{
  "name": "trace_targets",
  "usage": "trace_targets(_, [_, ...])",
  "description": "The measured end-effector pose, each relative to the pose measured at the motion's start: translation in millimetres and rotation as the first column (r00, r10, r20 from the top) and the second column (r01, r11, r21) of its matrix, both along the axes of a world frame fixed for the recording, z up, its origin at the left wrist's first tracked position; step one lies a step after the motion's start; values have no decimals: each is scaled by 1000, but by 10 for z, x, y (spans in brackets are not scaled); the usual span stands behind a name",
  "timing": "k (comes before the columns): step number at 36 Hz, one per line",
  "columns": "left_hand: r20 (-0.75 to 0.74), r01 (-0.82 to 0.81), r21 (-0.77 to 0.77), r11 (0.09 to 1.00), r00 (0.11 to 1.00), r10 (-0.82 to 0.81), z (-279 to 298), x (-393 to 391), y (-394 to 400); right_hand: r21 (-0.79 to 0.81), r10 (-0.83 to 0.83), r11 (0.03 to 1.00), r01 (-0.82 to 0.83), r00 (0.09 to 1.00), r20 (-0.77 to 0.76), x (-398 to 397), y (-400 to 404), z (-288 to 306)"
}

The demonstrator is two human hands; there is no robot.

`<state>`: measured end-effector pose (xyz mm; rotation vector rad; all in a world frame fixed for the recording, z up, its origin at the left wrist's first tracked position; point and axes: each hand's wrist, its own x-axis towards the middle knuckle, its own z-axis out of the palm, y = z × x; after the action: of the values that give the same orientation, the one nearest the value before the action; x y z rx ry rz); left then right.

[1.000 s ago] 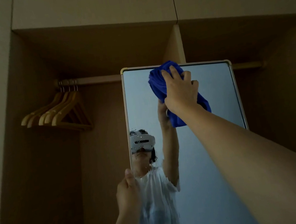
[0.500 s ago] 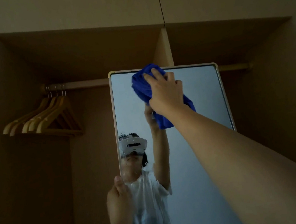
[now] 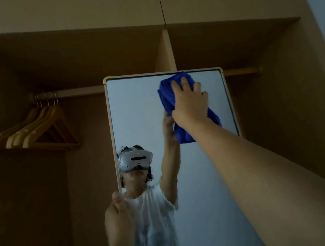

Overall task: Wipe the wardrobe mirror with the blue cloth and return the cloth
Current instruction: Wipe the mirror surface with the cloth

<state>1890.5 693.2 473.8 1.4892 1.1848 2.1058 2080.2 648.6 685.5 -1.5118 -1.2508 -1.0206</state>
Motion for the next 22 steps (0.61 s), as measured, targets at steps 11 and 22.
trace_targets(11, [-39,-31,16,999,999,31,-16,-25,48,0,19,1000,-19,1000,-18,298,42,116])
trace_targets(22, [-56,-53,-21,998,997,52,5,-23,30,-107,-58,994,32,967,-249,713,-9,84])
